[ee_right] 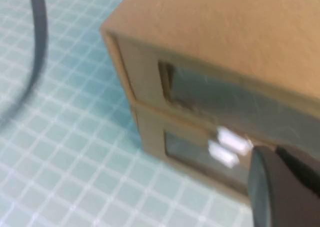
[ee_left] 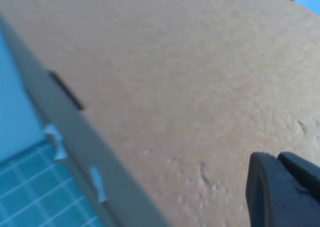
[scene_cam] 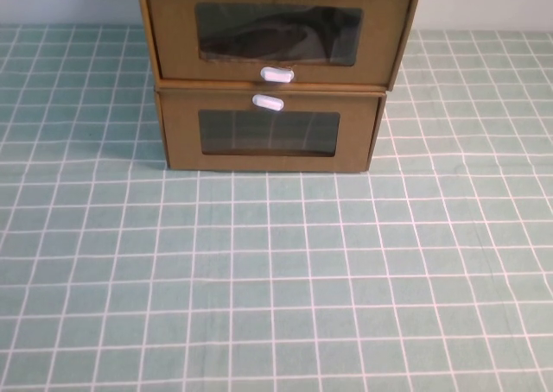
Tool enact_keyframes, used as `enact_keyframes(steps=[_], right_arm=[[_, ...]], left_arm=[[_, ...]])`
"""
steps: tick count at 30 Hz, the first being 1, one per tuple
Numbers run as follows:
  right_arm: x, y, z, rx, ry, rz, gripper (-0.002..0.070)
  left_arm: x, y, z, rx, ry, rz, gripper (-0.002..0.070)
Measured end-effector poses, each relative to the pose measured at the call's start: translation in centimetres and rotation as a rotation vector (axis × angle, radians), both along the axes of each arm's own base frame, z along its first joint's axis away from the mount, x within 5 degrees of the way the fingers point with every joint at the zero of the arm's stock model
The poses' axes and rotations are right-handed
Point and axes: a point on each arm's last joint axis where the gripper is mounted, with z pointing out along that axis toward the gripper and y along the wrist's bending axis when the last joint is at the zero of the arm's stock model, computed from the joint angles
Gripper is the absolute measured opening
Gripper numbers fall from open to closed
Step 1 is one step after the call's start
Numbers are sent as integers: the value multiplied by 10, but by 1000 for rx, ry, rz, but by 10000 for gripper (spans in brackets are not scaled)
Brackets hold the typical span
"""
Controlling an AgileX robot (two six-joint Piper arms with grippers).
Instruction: Close the shoe box
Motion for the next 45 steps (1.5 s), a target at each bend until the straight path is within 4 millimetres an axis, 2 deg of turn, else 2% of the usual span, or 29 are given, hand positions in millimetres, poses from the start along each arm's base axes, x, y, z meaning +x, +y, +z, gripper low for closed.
enact_keyframes(steps=[5,9,13,17,19,22,27,32,34,37,41,45], right_arm=[[-50,-37,24,-36,5,-66,-12],[-102,-70,22,-23,11,-105,-13],[-162,-105,3,15,15,-124,-13],[-215,-136,-28,46,9,-136,-12],[-237,-149,-44,69,-4,-141,-12],[-257,-158,-64,112,-10,-130,-12],[-270,-163,-93,177,-54,-116,-12],[-262,-158,-117,229,-122,-107,-12],[-257,-153,-125,253,-155,-86,-13],[-250,-148,-136,302,-206,-69,-13],[-241,-145,-152,349,-259,-89,-13],[-237,-144,-171,354,-250,-105,-13]], left_arm=[[-27,14,30,-4,-53,30,-5],[-54,18,52,-16,-102,35,-5],[-84,23,65,-37,-142,56,-5],[-114,29,59,-47,-156,86,-5],[-136,31,53,-46,-186,100,-5],[-181,34,41,-55,-267,105,-5],[-253,44,-7,-108,-405,134,-5],[-319,66,-64,-189,-542,235,-5],[-337,71,-89,-200,-565,249,-5],[-357,76,-123,-204,-589,255,-5],[-375,83,-157,-186,-672,273,-5],[-369,82,-200,-153,-611,278,-5]])
